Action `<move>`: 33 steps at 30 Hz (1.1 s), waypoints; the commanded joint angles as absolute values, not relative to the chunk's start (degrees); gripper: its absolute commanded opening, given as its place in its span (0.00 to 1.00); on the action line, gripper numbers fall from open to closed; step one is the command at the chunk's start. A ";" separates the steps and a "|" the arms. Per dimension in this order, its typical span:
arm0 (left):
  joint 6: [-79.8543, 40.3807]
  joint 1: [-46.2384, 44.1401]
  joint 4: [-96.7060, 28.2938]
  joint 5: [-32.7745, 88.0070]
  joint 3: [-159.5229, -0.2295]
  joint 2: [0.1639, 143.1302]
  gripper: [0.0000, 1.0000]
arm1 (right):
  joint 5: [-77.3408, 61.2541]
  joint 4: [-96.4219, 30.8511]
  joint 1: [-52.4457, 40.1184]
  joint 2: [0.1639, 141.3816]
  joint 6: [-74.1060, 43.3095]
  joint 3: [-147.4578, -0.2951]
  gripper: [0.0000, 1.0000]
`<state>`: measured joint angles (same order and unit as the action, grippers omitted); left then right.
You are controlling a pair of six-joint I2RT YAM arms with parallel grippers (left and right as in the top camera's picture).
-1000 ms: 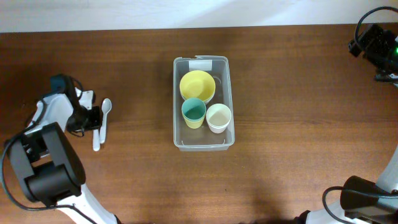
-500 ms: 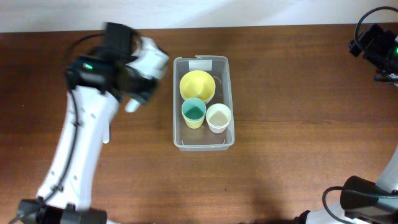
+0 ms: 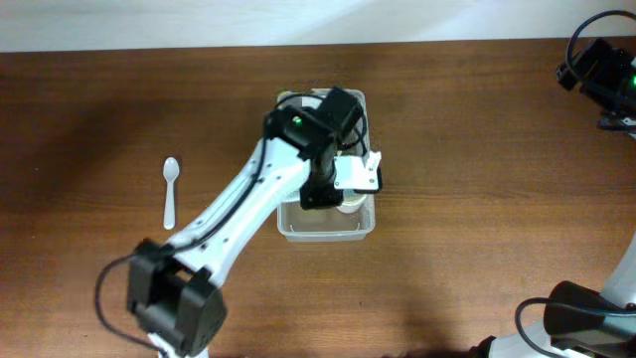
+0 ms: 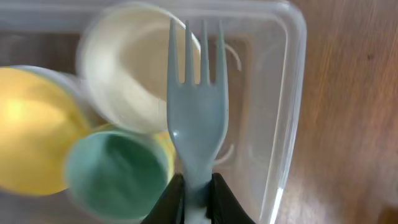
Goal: Pack container
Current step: 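Carry the fork into the container front and release, then grasp the white spoon with the left gripper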
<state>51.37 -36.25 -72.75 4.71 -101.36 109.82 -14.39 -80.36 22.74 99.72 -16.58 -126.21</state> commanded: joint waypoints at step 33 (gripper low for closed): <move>-12.75 -2.74 -82.67 -11.27 -105.32 100.62 1.00 | -14.11 -80.18 22.90 100.03 -17.02 -126.21 0.99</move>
<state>-5.10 -7.88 -83.92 -13.98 -108.92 101.62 -14.39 -80.36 22.74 99.72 -16.53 -126.21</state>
